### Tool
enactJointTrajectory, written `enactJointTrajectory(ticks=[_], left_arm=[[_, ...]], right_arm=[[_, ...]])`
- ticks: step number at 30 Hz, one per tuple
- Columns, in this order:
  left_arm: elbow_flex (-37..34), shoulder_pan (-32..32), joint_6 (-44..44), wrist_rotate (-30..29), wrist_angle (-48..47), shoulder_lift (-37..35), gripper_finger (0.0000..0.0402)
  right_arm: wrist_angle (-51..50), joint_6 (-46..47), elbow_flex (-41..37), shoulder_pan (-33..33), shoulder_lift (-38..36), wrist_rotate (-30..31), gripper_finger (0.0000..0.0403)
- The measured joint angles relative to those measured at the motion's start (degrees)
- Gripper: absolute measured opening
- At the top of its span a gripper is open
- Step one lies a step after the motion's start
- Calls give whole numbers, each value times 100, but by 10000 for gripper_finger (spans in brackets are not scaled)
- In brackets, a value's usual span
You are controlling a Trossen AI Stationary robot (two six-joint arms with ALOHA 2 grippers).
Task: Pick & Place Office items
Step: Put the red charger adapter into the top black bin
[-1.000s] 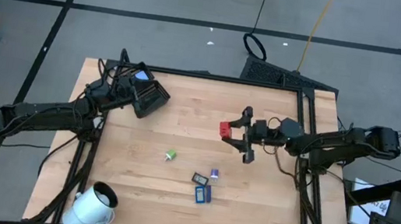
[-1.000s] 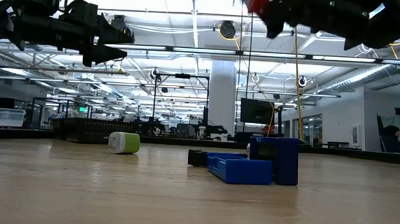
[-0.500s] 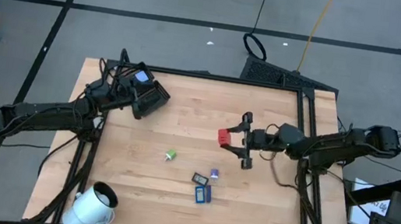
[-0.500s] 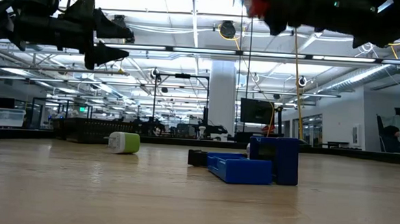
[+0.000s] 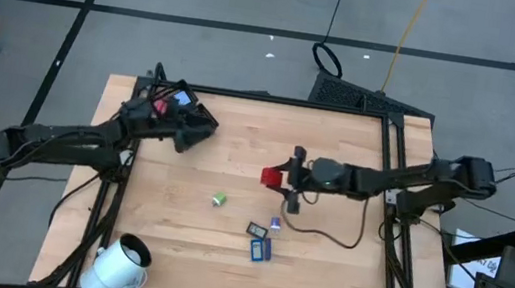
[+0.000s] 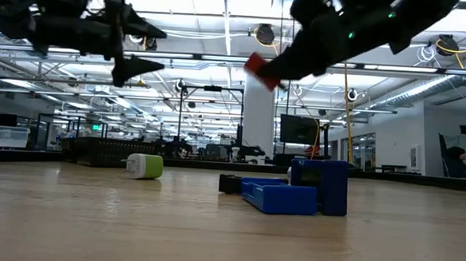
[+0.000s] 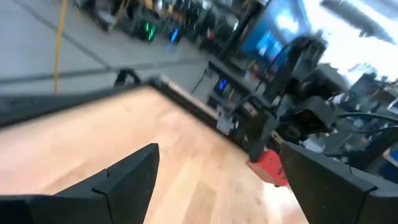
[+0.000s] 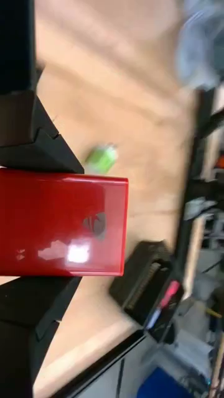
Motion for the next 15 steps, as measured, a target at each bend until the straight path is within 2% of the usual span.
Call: enactJointTrajectory(ticks=[4, 7, 12, 15], left_arm=[[415, -172, 69, -202, -312, 752, 335], [725, -285, 71, -309, -289, 1355, 335], [1355, -511, 125, -351, -258, 2277, 335], [1740, -739, 246, -363, -298, 2791, 335]], right_arm=[[-437, -492, 349, -2, 552, 699, 212], [-446, -1216, 511, 0, 866, 1750, 212], [190, -2465, 561, 78, 1222, 3424, 212], [586, -3151, 563, 192, 1324, 3963, 212]])
